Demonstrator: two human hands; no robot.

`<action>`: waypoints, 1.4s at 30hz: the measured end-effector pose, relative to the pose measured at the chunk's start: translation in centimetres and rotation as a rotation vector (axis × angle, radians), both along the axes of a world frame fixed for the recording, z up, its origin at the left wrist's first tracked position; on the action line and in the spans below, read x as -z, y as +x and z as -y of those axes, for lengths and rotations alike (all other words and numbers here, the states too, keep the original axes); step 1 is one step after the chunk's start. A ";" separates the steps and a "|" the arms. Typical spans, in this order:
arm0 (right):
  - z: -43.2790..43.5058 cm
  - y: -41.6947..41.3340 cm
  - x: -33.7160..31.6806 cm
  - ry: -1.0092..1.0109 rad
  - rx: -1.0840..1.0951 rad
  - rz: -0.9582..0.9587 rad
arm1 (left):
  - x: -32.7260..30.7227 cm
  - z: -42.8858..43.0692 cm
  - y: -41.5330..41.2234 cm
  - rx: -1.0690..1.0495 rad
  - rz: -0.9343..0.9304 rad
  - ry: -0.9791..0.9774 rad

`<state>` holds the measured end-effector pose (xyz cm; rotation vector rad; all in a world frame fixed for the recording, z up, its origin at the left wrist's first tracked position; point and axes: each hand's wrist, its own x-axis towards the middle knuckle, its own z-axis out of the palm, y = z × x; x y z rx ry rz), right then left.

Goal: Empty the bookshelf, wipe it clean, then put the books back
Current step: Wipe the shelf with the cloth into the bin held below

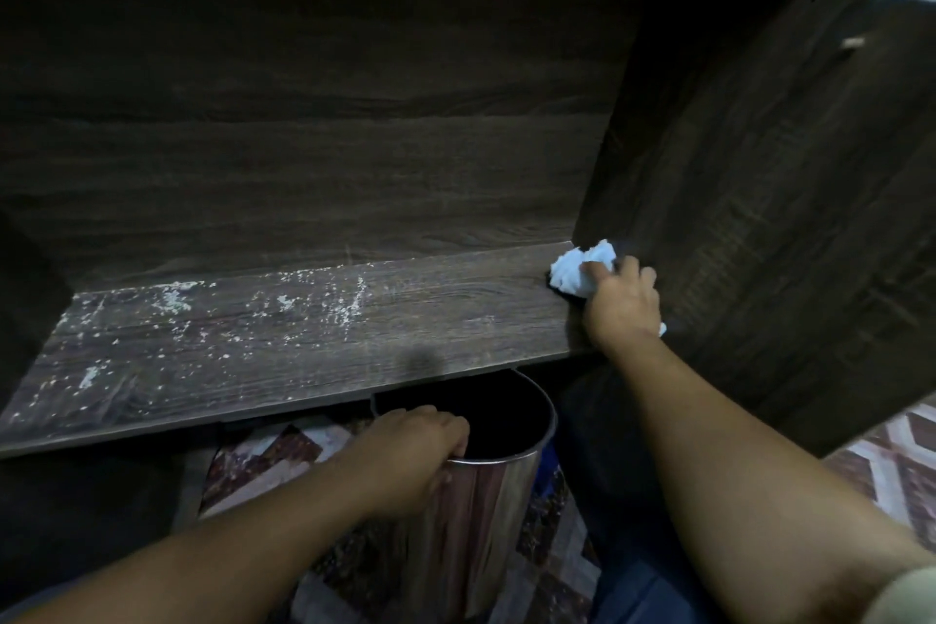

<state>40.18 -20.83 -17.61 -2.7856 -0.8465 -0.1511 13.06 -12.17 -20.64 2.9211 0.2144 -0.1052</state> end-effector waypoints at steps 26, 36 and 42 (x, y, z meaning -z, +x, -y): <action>-4.8 -0.6 0.8 0.236 0.129 -0.058 | 1.9 -2.5 1.2 -0.009 0.073 -0.065; -5.7 -1.5 2.9 -0.010 -0.025 -0.201 | 2.2 -3.1 0.7 -0.021 0.065 -0.047; -7.9 -5.4 3.1 0.086 -0.332 -0.321 | 1.9 -3.3 0.0 -0.042 0.047 -0.045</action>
